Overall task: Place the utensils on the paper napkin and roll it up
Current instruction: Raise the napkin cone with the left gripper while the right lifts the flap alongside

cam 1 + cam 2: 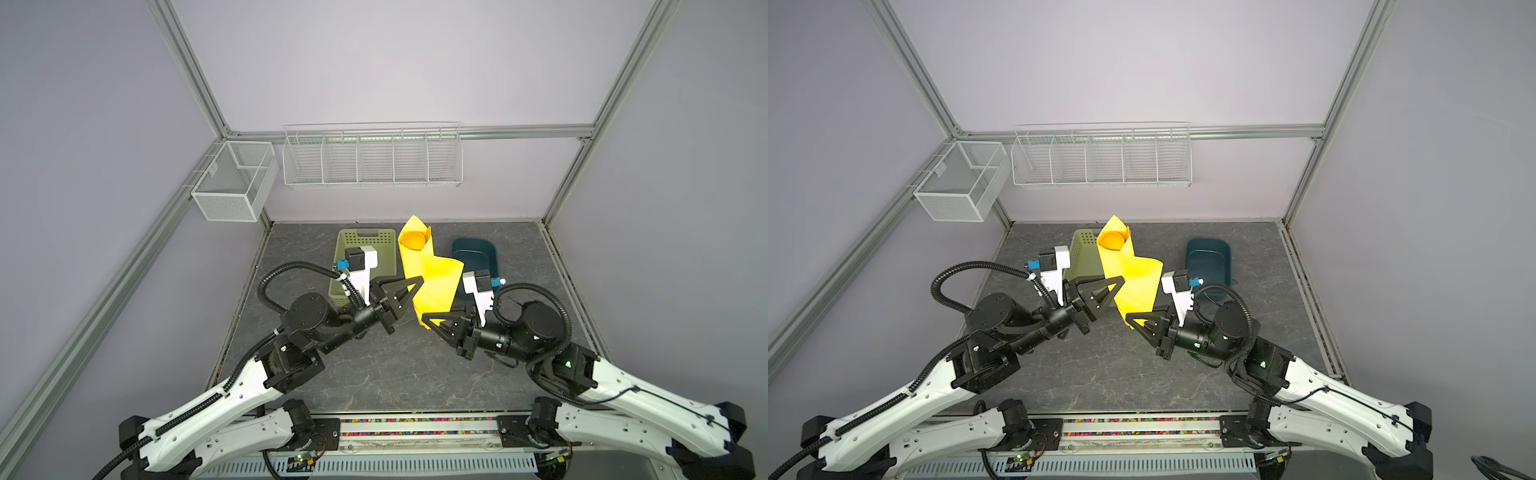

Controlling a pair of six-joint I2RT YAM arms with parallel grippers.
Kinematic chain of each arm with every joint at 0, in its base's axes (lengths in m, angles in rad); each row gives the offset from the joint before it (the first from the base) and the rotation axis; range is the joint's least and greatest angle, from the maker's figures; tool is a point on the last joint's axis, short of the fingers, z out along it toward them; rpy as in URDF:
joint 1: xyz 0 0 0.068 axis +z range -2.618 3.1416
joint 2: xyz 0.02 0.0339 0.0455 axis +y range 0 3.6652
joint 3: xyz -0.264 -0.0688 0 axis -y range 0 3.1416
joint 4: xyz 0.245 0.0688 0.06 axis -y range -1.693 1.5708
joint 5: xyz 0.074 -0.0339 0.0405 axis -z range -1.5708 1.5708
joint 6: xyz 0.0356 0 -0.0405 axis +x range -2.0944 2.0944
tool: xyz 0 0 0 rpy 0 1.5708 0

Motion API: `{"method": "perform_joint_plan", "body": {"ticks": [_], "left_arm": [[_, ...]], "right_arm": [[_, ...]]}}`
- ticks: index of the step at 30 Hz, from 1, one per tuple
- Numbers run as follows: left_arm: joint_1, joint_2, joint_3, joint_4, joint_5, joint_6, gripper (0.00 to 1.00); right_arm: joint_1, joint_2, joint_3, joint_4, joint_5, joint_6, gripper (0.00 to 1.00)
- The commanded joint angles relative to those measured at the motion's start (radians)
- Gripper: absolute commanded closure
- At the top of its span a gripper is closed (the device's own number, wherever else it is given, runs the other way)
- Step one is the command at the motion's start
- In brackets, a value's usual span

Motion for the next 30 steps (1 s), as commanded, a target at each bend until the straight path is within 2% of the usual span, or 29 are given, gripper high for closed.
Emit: {"method": "perform_joint_plan", "body": {"ticks": [1,5,9,13,17,25,30], "left_arm": [[0.005,-0.017,0.036,0.042,-0.018,0.010,0.67],[0.005,-0.019,0.041,0.022,0.001,0.006,0.51],[0.005,-0.007,0.057,0.017,0.125,0.011,0.45],[0.005,0.017,0.079,0.034,0.239,0.010,0.45],[0.005,0.044,0.116,0.036,0.293,0.010,0.45],[0.005,0.067,0.176,0.009,0.299,0.030,0.45],[0.005,0.085,0.205,-0.026,0.265,0.036,0.52]], "right_arm": [[-0.004,-0.019,0.035,0.002,0.000,-0.062,0.94],[-0.004,-0.028,0.043,-0.017,-0.022,-0.137,0.94],[-0.001,-0.031,0.104,-0.045,-0.066,-0.237,0.94],[0.000,-0.029,0.139,-0.088,-0.113,-0.323,0.94],[0.001,-0.026,0.151,-0.106,-0.155,-0.346,0.94],[0.007,-0.009,0.160,-0.122,-0.227,-0.336,0.94],[0.015,-0.012,0.156,-0.132,-0.233,-0.358,0.94]]}}
